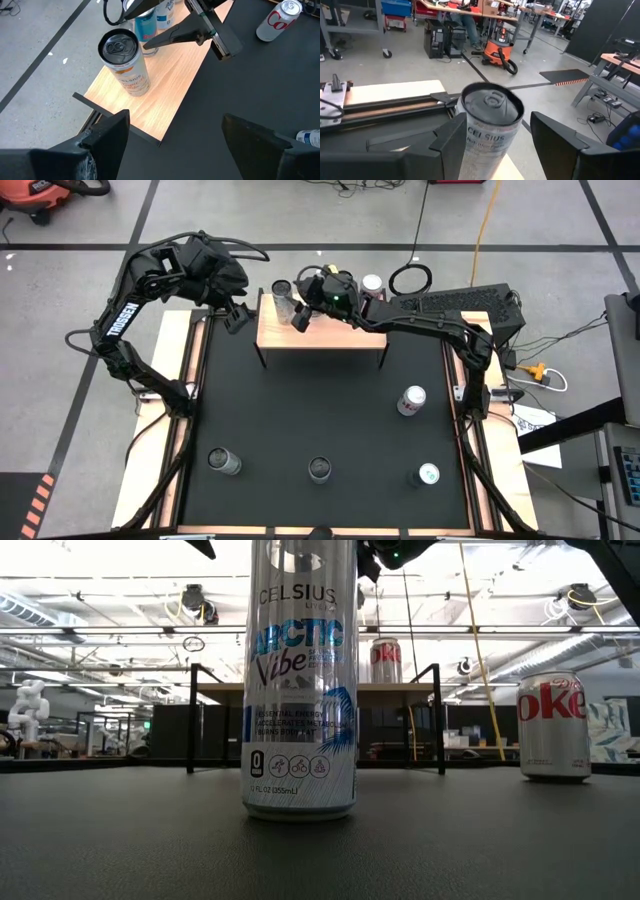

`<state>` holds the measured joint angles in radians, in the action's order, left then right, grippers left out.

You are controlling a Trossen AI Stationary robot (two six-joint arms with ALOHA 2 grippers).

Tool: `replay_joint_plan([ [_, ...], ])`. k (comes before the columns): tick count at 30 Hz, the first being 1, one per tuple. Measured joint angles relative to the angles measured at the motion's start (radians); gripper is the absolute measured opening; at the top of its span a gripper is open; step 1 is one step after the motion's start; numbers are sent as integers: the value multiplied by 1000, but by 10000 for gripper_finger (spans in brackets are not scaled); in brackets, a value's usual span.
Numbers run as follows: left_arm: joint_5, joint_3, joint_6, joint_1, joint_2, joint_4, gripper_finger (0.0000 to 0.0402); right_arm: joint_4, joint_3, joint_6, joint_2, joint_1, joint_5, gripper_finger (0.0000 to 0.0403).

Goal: Place canned beverage on shelf
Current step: Adjust the white and black soda can

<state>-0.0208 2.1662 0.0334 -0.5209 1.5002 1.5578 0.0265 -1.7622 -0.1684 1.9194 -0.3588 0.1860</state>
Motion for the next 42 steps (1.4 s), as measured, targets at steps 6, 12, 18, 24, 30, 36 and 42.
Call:
replay_joint_plan([
  [6, 0, 0, -1, 0, 0, 0, 316, -5, 2, 1, 20, 0, 0, 199],
  [12, 0, 0, -1, 0, 0, 0, 316, 7, 1, 1, 26, -2, 1, 199],
  [18, 0, 0, 0, 0, 0, 0, 316, 8, 1, -6, 26, -2, 50, 199],
  [24, 0, 0, 0, 0, 0, 0, 316, 8, 1, -8, 26, -6, 53, 199],
  [30, 0, 0, 0, 0, 0, 0, 316, 7, 1, -21, 26, -11, 105, 199],
  [36, 0, 0, 0, 0, 0, 0, 316, 7, 1, -23, 26, -21, 106, 199],
  [42, 0, 0, 0, 0, 0, 0, 316, 10, 1, -29, 26, -25, 106, 199],
])
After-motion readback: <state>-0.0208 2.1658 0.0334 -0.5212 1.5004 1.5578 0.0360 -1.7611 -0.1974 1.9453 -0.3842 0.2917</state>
